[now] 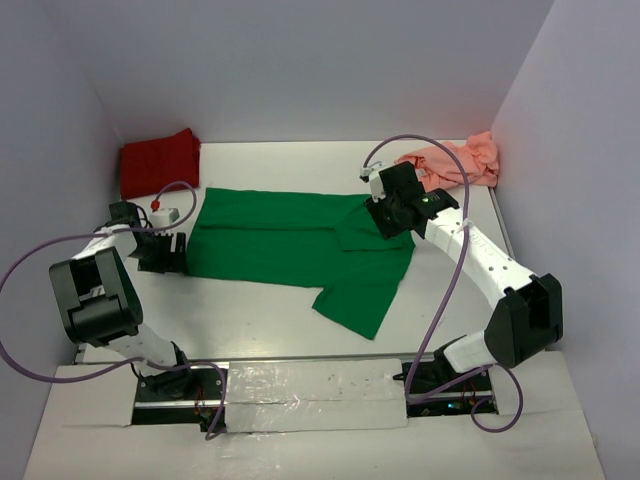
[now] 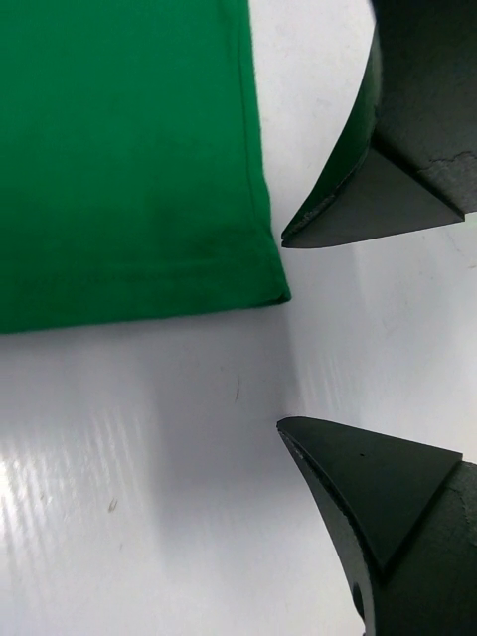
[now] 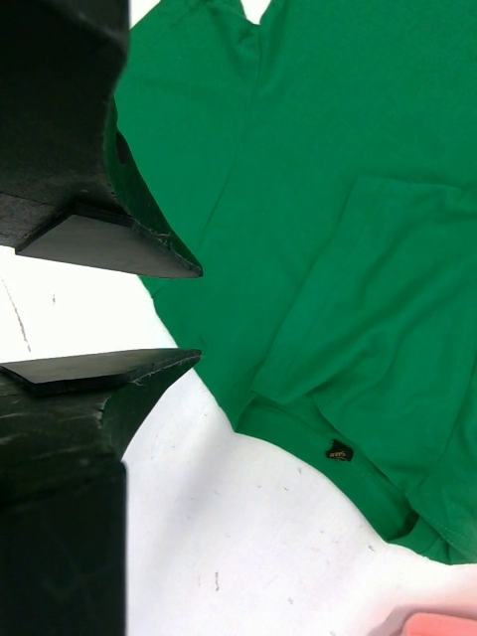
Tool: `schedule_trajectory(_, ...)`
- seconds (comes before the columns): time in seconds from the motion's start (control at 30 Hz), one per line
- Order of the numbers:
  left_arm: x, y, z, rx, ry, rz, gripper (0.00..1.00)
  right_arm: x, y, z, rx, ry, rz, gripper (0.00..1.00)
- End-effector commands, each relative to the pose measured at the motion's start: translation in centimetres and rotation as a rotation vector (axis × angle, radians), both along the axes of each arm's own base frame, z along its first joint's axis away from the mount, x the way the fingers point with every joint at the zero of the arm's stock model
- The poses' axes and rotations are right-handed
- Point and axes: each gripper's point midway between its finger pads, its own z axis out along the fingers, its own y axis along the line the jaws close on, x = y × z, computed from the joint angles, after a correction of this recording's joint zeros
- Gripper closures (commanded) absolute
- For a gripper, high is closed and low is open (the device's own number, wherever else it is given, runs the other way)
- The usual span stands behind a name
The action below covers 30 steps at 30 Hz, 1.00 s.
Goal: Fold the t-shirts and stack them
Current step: Grap the side of the flattened tshirt closest away from the robot with both arms
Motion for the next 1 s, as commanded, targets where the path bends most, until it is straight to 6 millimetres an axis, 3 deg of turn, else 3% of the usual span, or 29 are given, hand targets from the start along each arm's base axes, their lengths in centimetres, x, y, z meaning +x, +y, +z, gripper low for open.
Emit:
schedule_trajectory(0.0, 1.5, 0.7, 0.4, 0.042, -0.062, 0.021, 0.22, 0.2, -0.1, 1.1, 0.019, -0.047, 0.003, 0.58)
schedule_trajectory(0.53, 2.1, -1.9, -0.2, -0.100, -0.068, -0.040, 0.24, 0.2, -0.3, 1.0, 0.013, -0.047, -0.005, 0.58)
schedule_trajectory(0.77, 2.0, -1.8, -0.8, -0.088, -0.054, -0.043, 0.25, 0.3, -0.2, 1.6, 0.019, -0.058, -0.001, 0.58)
schedule_trajectory(0.97, 1.7, -2.3, -1.5, -0.110, -0.014, -0.044, 0.35, 0.6, -0.6, 2.0, 0.000, -0.072, -0.013, 0.58)
